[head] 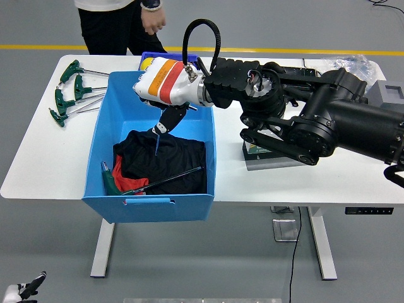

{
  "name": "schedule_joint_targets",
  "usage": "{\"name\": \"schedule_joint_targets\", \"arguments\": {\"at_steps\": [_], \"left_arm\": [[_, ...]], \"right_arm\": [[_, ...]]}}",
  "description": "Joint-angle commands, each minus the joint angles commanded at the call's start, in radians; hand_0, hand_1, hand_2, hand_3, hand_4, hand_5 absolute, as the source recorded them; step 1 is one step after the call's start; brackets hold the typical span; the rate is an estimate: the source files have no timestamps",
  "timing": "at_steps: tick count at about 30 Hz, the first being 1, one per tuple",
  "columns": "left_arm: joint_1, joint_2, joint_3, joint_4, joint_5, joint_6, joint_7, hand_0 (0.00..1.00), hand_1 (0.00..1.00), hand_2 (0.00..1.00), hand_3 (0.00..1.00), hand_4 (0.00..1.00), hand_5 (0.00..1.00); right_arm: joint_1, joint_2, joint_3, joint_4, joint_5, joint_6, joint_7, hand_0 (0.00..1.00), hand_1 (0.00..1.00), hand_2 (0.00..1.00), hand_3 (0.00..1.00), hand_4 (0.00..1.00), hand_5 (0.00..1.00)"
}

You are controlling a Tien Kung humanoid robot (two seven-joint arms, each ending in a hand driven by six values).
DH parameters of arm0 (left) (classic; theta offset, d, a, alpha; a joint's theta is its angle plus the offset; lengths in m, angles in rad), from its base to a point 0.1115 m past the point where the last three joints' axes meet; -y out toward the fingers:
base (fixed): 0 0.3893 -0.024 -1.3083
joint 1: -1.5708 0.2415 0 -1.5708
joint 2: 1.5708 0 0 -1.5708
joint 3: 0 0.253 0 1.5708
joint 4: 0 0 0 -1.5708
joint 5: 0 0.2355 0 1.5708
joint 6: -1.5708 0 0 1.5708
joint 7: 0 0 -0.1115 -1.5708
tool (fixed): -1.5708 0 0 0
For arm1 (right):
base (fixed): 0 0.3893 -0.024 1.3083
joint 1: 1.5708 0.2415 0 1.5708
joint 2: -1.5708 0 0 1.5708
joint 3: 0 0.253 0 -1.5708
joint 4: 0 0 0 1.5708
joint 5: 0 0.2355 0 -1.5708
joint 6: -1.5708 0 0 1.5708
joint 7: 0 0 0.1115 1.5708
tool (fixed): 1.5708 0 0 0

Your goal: Lift tool from toolbox,place it in box,lift tool from toolbox,place it in box

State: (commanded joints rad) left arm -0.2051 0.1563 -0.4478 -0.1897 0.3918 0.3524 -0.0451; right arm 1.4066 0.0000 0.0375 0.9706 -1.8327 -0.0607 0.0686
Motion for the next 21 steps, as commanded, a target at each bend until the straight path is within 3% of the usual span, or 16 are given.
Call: {"name": "schedule_joint_targets", "arguments": {"at_steps": [1, 2, 8, 9, 14, 15, 20, 21], "left_arm": [[0.000, 0.000, -0.001, 0.000, 0.003, 0.000, 0.000, 0.676, 0.607, 0.691, 0.703, 0.757, 0.702], [-0.001, 0.000, -0.001, 0.000, 0.004, 0.000, 0.000, 0.668, 0.604, 0.691, 0.704, 0.757, 0.701], [-0.002, 0.001, -0.004, -0.001, 0.010, 0.000, 0.002, 0.668, 0.604, 0.691, 0.704, 0.757, 0.701], [-0.002, 0.001, -0.004, -0.001, 0.011, -0.001, 0.002, 0.665, 0.603, 0.690, 0.704, 0.756, 0.701], [0.000, 0.001, -0.007, -0.001, 0.013, -0.001, 0.003, 0.665, 0.603, 0.690, 0.704, 0.756, 0.701], [0.000, 0.001, -0.007, 0.000, 0.013, -0.001, 0.003, 0.662, 0.598, 0.688, 0.704, 0.757, 0.703], [0.002, 0.000, -0.007, 0.000, 0.011, -0.001, 0.003, 0.662, 0.598, 0.688, 0.704, 0.757, 0.703], [0.003, -0.001, -0.007, 0.000, 0.011, 0.000, 0.003, 0.660, 0.597, 0.688, 0.705, 0.757, 0.703]], "right_arm": [[-0.002, 0.000, -0.006, -0.005, 0.017, -0.012, -0.003, 0.119, 0.174, 0.290, 0.373, 0.899, 0.625], [-0.003, 0.000, -0.011, -0.010, 0.030, -0.025, -0.004, 0.223, 0.270, 0.451, 0.492, 0.945, 0.736], [-0.005, 0.000, -0.020, -0.030, 0.045, -0.064, -0.006, 0.223, 0.270, 0.451, 0.492, 0.945, 0.736], [-0.006, 0.000, -0.020, -0.033, 0.048, -0.067, -0.005, 0.281, 0.393, 0.537, 0.536, 0.956, 0.748], [-0.009, 0.000, -0.023, -0.038, 0.046, -0.069, -0.004, 0.281, 0.393, 0.537, 0.536, 0.956, 0.748], [-0.010, 0.000, -0.024, -0.038, 0.046, -0.069, -0.003, 0.422, 0.516, 0.653, 0.635, 0.973, 0.745], [-0.019, 0.000, -0.024, -0.044, 0.044, -0.062, -0.006, 0.422, 0.516, 0.653, 0.635, 0.973, 0.745], [-0.021, 0.000, -0.024, -0.046, 0.043, -0.060, -0.006, 0.534, 0.610, 0.726, 0.690, 0.984, 0.758]]}}
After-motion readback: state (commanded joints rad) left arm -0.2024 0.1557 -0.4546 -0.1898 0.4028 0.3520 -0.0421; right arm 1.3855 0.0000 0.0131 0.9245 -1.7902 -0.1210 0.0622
